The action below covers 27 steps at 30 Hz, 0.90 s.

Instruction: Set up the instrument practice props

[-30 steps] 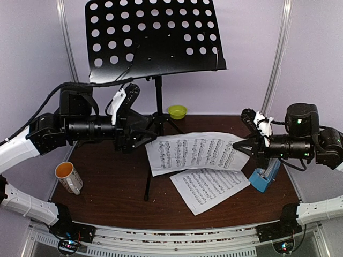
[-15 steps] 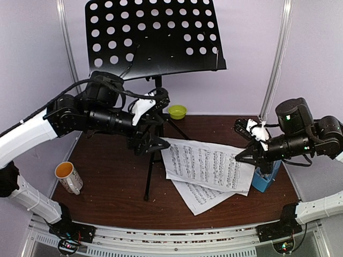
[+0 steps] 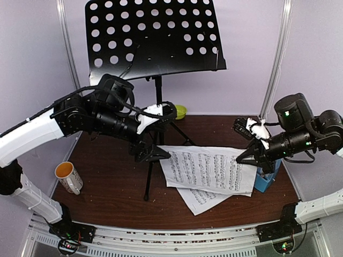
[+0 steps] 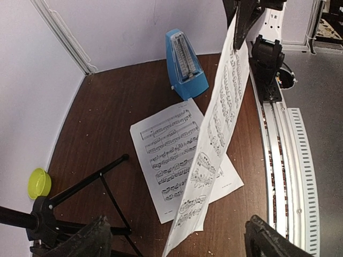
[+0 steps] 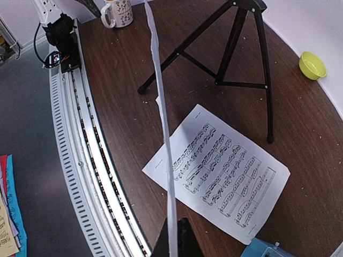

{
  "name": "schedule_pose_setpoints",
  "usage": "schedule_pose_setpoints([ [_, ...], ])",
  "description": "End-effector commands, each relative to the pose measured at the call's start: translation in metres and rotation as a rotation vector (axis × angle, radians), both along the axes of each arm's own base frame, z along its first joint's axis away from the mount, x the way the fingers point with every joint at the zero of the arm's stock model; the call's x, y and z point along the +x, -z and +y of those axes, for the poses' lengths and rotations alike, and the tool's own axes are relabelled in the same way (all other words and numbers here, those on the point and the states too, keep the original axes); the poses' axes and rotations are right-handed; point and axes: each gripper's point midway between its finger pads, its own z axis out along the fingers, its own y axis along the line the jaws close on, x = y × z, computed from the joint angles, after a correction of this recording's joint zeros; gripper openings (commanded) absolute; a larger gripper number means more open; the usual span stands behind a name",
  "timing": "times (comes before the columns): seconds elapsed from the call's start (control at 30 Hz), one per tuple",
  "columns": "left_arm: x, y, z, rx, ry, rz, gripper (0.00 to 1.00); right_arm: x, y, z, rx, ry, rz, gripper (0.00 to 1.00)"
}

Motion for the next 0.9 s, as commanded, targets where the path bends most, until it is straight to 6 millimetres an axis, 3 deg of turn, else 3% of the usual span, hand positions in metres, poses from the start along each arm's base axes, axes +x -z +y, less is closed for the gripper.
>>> schedule_pose_setpoints([
  [0.0,-0.008,-0.033,0.002,-0.073,0.047,-0.062,0.88,-0.006,-0.010,0.001,0.005,-0.026,0.026,0.00],
  [0.5,-0.025,-0.018,-0.038,-0.017,0.182,-0.085,0.82,-0.006,-0.031,0.024,-0.022,-0.090,0.040,0.00],
  [0.67,-0.029,-0.003,-0.054,0.031,0.198,-0.069,0.65,-0.006,-0.033,0.036,-0.050,-0.109,0.037,0.00],
  [0.87,-0.032,0.013,-0.060,0.079,0.187,-0.043,0.26,-0.009,-0.041,0.046,-0.053,-0.141,0.001,0.00],
])
